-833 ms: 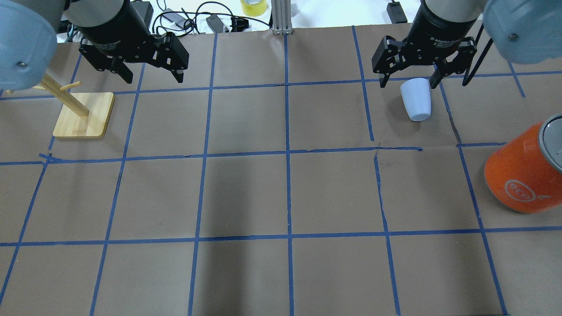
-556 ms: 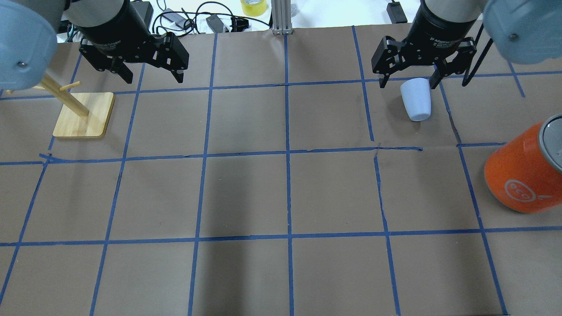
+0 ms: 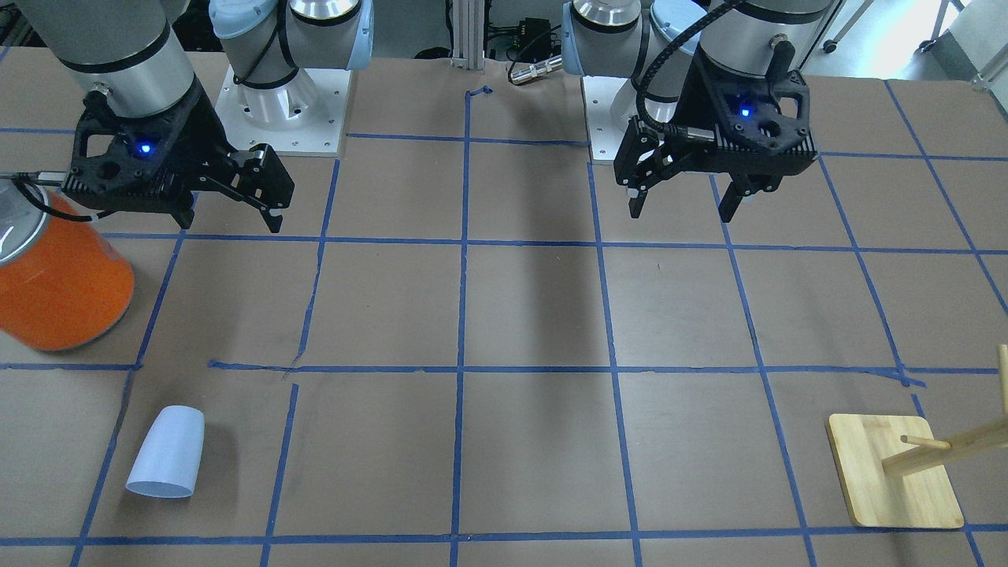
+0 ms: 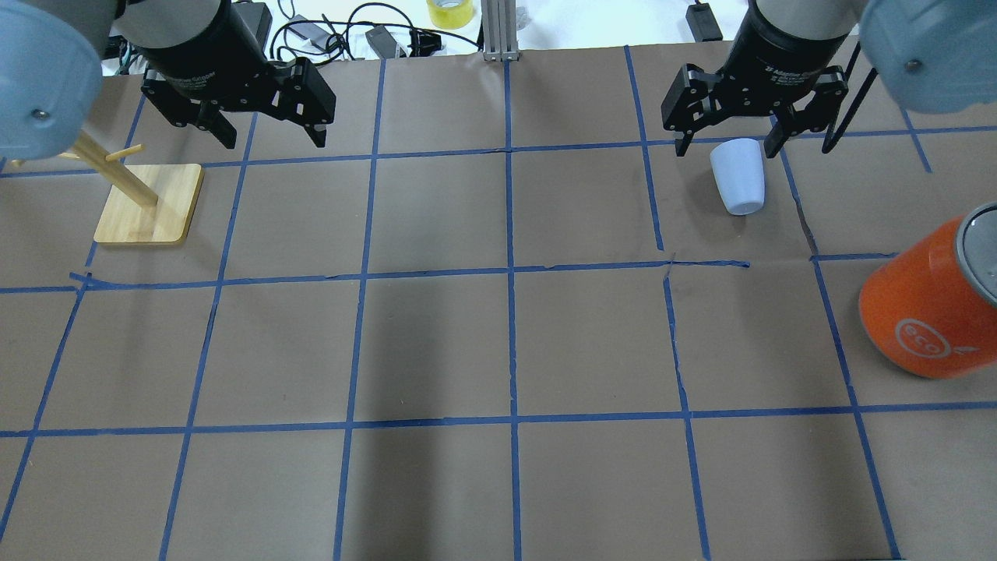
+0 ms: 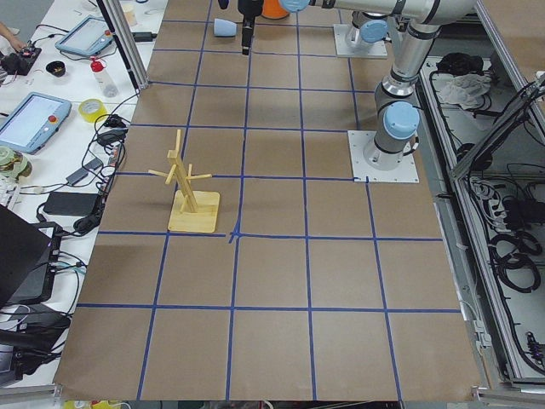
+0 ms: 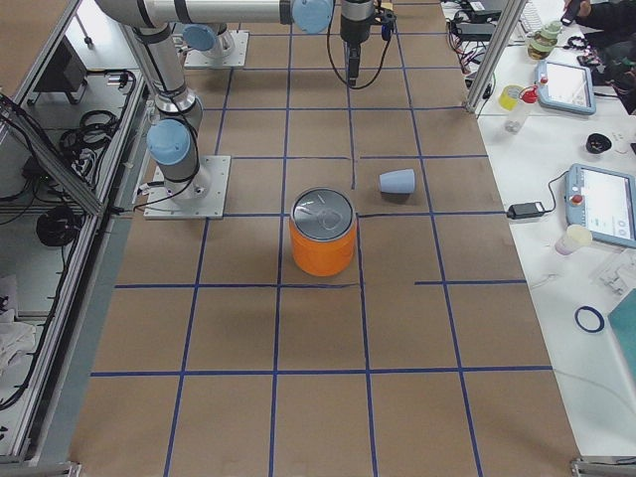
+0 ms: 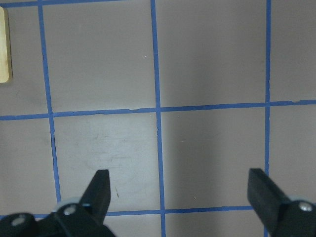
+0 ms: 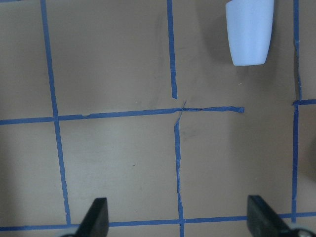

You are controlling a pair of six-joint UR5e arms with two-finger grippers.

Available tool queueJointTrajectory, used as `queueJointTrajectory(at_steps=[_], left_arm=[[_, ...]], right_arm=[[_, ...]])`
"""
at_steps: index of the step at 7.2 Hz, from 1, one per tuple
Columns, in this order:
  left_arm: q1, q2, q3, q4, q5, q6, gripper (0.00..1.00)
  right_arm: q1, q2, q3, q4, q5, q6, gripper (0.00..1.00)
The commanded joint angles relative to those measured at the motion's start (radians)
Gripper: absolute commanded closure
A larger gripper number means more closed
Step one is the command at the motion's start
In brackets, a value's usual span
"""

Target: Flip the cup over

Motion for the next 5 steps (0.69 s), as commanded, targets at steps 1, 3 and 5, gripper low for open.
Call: queueJointTrajectory(at_steps=[1, 3, 5], left_arm=[[0.0, -0.001, 0.0, 0.0, 0.0, 0.0, 0.0], [0.0, -0.001, 0.0, 0.001, 0.0, 0.0, 0.0], [0.0, -0.001, -0.001, 0.001, 0.0, 0.0, 0.0]], right_arm=[[-0.003, 0.0, -0.008, -0.007, -0.018, 0.001, 0.0], [-0.007, 0.0, -0.012, -0.009, -0.016, 0.001, 0.0], [-0.01, 0.0, -0.012, -0.002, -0.019, 0.0, 0.0]])
